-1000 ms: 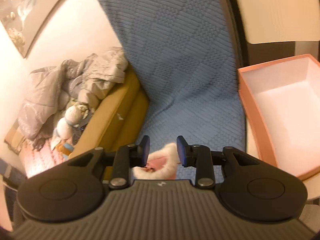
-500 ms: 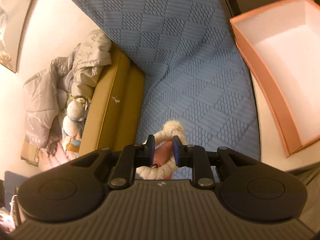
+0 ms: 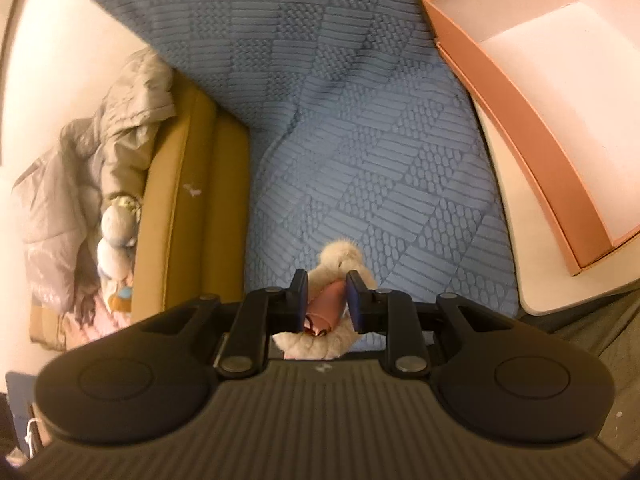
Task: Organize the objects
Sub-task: 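Stretch the hair tie over the strip end with the right tool while the left tool holds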
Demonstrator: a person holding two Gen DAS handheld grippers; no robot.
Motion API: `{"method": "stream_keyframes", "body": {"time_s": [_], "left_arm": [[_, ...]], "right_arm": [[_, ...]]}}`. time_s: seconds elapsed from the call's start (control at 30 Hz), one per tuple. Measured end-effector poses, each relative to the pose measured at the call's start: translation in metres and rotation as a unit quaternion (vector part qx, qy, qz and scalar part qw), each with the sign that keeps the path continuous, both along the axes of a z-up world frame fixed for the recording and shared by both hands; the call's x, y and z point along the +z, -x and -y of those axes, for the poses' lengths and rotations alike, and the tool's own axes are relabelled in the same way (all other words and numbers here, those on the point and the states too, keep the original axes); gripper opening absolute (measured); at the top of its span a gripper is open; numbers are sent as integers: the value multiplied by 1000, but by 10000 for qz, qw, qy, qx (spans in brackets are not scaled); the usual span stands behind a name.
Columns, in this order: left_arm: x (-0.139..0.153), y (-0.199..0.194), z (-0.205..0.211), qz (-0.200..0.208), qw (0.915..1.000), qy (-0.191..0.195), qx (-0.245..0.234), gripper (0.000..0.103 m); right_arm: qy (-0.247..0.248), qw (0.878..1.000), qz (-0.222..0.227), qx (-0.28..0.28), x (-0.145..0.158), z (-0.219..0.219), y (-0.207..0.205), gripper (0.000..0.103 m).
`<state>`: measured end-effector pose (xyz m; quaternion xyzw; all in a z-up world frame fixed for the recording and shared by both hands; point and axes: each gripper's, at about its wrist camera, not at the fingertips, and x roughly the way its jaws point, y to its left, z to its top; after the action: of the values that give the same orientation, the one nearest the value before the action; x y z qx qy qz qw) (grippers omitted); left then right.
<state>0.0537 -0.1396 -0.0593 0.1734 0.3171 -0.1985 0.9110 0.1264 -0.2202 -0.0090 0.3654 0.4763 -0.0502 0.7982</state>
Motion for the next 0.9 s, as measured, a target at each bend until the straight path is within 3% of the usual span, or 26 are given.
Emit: {"method": "stream_keyframes", "body": {"time_s": [0.17,0.5,0.9], "left_arm": [[3,-1,2,215,9997,-93,-82,8],[1,6,-1,539,9979,-320,-170,7],[-8,11,-11,570,9973,-432,-149,6]], "right_arm": [[-34,9999,-105,93,-1,4,-13,25],[-564,9974,-435,125,-20,7,-33,25],[-1088,9905,-837,0,-48,-1,-43,24]]}}
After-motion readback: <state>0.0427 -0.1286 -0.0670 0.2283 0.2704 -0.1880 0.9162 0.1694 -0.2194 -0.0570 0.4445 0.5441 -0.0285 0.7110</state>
